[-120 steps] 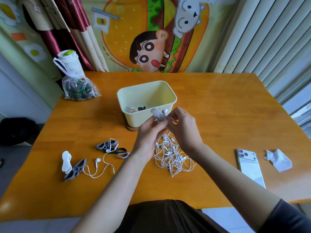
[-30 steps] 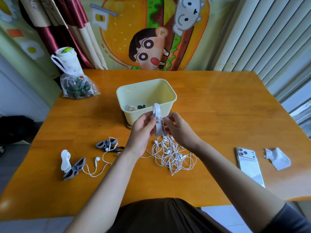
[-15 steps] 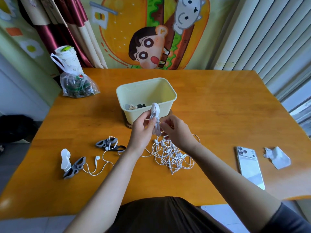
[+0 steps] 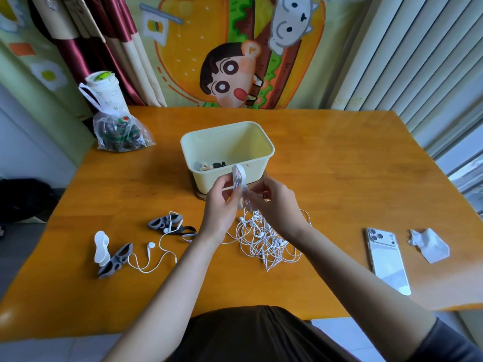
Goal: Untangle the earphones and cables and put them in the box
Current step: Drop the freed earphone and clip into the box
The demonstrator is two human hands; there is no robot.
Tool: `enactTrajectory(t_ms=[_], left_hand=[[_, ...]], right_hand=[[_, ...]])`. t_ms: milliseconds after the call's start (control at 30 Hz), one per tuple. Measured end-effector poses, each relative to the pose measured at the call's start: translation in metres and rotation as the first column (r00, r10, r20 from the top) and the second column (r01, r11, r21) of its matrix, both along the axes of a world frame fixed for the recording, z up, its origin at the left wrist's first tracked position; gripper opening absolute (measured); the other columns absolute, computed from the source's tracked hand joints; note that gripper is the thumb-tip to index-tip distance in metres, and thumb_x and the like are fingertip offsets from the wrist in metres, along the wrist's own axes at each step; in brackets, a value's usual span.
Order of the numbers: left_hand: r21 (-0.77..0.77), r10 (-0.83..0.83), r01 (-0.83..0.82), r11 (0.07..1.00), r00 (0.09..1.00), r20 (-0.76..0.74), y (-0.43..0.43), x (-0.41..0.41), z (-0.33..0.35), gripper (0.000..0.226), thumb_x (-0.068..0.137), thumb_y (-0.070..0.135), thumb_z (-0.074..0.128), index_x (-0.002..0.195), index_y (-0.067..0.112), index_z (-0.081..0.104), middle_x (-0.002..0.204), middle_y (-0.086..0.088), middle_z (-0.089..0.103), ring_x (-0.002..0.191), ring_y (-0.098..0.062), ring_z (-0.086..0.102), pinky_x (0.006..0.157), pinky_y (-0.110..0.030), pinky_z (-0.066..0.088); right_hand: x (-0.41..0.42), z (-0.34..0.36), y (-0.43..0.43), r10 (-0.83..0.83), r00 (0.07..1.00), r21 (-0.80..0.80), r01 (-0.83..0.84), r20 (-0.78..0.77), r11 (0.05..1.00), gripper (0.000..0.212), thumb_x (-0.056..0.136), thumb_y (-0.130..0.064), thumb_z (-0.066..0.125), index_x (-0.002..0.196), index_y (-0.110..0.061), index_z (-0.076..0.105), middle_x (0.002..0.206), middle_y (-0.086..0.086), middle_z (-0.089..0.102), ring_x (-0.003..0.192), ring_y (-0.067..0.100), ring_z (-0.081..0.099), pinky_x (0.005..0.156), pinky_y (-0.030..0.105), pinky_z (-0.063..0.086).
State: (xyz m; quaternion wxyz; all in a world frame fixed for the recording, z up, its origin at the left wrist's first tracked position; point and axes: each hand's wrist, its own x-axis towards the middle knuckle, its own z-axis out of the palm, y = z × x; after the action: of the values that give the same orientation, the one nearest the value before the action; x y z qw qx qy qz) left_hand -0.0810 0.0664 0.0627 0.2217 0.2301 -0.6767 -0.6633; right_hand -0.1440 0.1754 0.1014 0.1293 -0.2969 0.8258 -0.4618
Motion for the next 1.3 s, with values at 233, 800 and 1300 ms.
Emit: enactTrajectory(t_ms=[233, 800, 1300], left_hand=[[0.048, 0.062, -0.058, 0.997, 0.994, -0.085, 0.005, -0.002, 0.002, 0.026, 0.084, 0.009, 0.071, 0.103, 0.02, 0.056, 0.11, -0.005, 0.067, 0.104, -0.011, 0.065, 0.087, -0.027, 0.052], [-0.136, 0.047, -0.059, 0.989, 0.994, -0.096, -0.004, 0.003, 0.002, 0.037, 0.08, -0.004, 0.07, 0.096, 0.028, 0.058, 0.102, -0.005, 0.068, 0.098, -0.018, 0.067, 0.083, -0.033, 0.057], [-0.168, 0.245, -0.247, 0.954, 0.969, -0.035, 0.011, -0.005, 0.004, 0.027, 0.073, 0.013, 0.081, 0.086, 0.013, 0.058, 0.079, 0.009, 0.064, 0.072, -0.003, 0.06, 0.06, -0.012, 0.046]], right_hand=[[-0.002, -0.006, 0.0, -0.059, 0.997, 0.0, 0.059, -0.04, 0.998, 0.016, 0.089, -0.02, 0.063, 0.089, -0.005, 0.06, 0.09, 0.01, 0.066, 0.085, 0.021, 0.062, 0.076, 0.038, 0.053], [-0.004, -0.003, 0.002, -0.006, 0.977, -0.077, 0.023, 0.214, 0.997, 0.01, 0.089, -0.016, 0.061, 0.082, -0.01, 0.059, 0.073, 0.0, 0.061, 0.068, 0.014, 0.058, 0.065, 0.03, 0.05], [0.009, -0.001, 0.005, -0.023, 0.995, -0.148, 0.009, -0.099, 0.989, 0.024, 0.088, -0.01, 0.062, 0.075, -0.023, 0.046, 0.073, -0.01, 0.053, 0.065, 0.002, 0.048, 0.059, 0.012, 0.038]])
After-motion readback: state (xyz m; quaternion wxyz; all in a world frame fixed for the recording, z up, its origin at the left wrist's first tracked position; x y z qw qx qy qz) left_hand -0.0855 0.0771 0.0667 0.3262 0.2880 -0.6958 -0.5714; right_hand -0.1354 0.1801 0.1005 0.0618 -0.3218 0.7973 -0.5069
